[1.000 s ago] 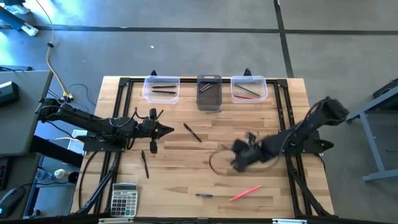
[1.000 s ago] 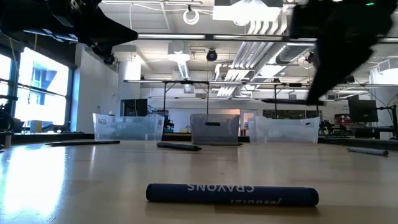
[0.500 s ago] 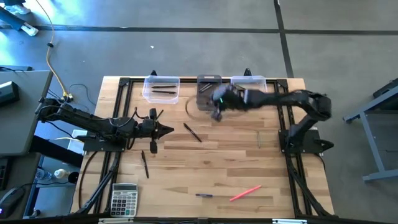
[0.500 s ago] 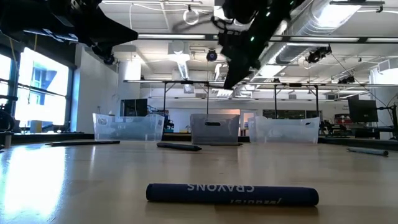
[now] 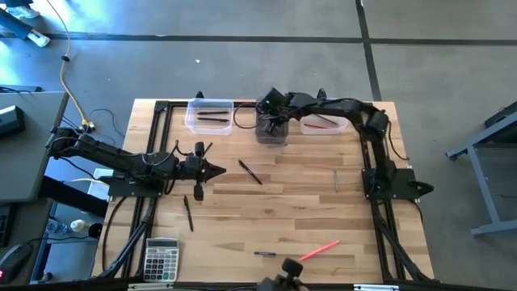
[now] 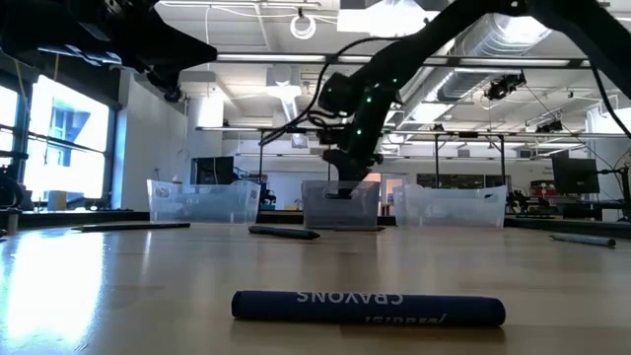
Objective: Sort crayons/erasers/pens/pencils in bins
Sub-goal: Put the blue crayon into the black bin
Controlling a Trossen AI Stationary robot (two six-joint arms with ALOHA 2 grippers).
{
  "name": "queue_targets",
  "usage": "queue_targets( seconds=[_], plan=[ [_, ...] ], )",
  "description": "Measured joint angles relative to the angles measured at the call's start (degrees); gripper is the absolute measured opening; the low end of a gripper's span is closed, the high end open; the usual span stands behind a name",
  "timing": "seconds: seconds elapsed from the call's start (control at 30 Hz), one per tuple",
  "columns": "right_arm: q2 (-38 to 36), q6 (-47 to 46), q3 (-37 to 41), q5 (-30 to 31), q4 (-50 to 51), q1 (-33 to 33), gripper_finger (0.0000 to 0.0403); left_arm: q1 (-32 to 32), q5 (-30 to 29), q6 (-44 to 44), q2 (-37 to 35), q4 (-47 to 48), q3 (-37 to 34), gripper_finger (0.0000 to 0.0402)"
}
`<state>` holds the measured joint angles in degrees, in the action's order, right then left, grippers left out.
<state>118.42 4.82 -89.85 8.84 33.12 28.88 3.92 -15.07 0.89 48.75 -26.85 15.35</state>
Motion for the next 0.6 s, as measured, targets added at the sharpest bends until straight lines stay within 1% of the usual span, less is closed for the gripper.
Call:
queue_targets(
  seconds=[0.13, 0.23, 0.37, 0.47, 0.6],
  plan=[
    [3.32, 0.18, -2.89, -0.54, 1.72, 1.08, 0.0012, 0.0, 0.09, 0.0, 0.0, 0.0, 0.0, 0.0],
    [4.69, 0.16, -3.14, -0.6, 2.12, 1.36, 0.0012, -0.02, 0.39, 0.0, 0.0, 0.0, -0.02, 0.0],
    [5.08, -0.09, -3.12, -0.81, 2.63, 1.53, 0.0014, -0.02, 2.41, 0.0, 0.0, 0.0, 0.0, 0.0],
    [5.11, -0.42, -3.12, -0.79, 3.4, 1.53, 0.0028, -0.02, 2.47, 0.4, 0.0, 0.0, 0.0, 0.0],
    [5.11, -0.92, -3.12, -0.79, 3.13, 1.51, 0.0065, -0.02, 2.45, 0.44, 0.0, 0.0, -0.02, 0.0]
  ],
)
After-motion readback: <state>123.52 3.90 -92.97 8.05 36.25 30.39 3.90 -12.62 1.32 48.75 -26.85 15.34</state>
